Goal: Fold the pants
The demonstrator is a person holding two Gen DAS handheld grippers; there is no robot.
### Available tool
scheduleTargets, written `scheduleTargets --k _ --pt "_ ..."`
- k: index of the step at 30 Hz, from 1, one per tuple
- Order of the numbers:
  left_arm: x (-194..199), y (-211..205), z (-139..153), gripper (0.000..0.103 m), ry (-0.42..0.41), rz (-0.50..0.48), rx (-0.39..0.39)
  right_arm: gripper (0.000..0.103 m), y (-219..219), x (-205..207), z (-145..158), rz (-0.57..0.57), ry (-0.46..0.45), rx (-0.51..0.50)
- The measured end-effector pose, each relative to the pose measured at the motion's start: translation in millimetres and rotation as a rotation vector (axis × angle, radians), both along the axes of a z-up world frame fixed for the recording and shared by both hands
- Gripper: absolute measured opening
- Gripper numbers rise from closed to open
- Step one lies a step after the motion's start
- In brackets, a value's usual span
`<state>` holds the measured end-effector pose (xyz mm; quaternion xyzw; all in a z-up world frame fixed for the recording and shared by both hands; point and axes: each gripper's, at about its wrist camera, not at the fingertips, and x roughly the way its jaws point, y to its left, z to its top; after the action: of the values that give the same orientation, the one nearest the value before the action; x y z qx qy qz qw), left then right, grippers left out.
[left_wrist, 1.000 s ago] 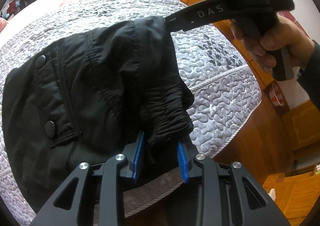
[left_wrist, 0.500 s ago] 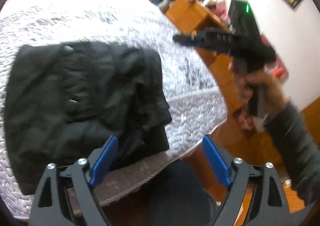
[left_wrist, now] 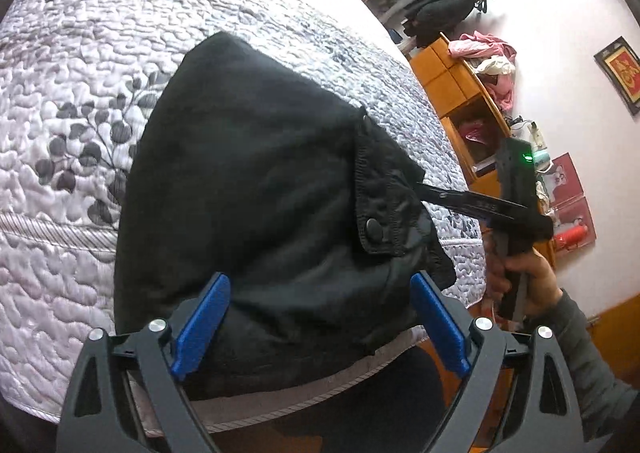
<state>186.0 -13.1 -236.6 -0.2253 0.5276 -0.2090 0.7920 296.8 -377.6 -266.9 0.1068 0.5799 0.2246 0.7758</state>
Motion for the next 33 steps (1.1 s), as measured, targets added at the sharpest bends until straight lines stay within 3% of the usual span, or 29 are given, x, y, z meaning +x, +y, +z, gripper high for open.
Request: scheduleTargets --k 2,3,4,9,11,19,20,22,24,29,33 --pt "2 -1 -2 0.092 -0.003 0.003 -0.003 0.038 -8 -11 11 -0.048 -0.005 0.047" --pt "1 0 0 0.092 -0.006 0.006 -0.011 0.058 -14 -17 15 -0.077 -0.002 0.085" --pt "1 3 0 0.092 -0.008 0.010 -0.016 0.063 -20 -28 19 -0.108 0.000 0.121" --pt "-12 23 2 0.092 -0.005 0.046 -0.039 0.063 -31 -73 1 -0.195 0.104 0.280" --pt "-16 28 4 0.092 -0.008 0.059 -0.040 0.065 -29 -80 -4 -0.229 0.122 0.272" --pt "-34 57 5 0.092 0.018 0.126 -0.049 0.069 -15 -86 -36 -0.298 0.223 0.398" --pt "-35 60 4 0.092 0.023 0.133 -0.052 0.066 -14 -86 -37 -0.305 0.222 0.413" --pt "-37 65 3 0.092 0.030 0.143 -0.059 0.030 -15 -84 -37 -0.330 0.217 0.410" --pt "-37 68 5 0.092 0.031 0.148 -0.062 0.026 -16 -84 -31 -0.331 0.214 0.443" --pt "-31 64 14 0.092 0.004 0.135 -0.044 0.024 -23 -94 24 -0.317 0.076 0.382" --pt "-18 50 11 0.092 0.001 0.097 -0.021 0.024 -42 -104 0 -0.375 0.129 0.320"
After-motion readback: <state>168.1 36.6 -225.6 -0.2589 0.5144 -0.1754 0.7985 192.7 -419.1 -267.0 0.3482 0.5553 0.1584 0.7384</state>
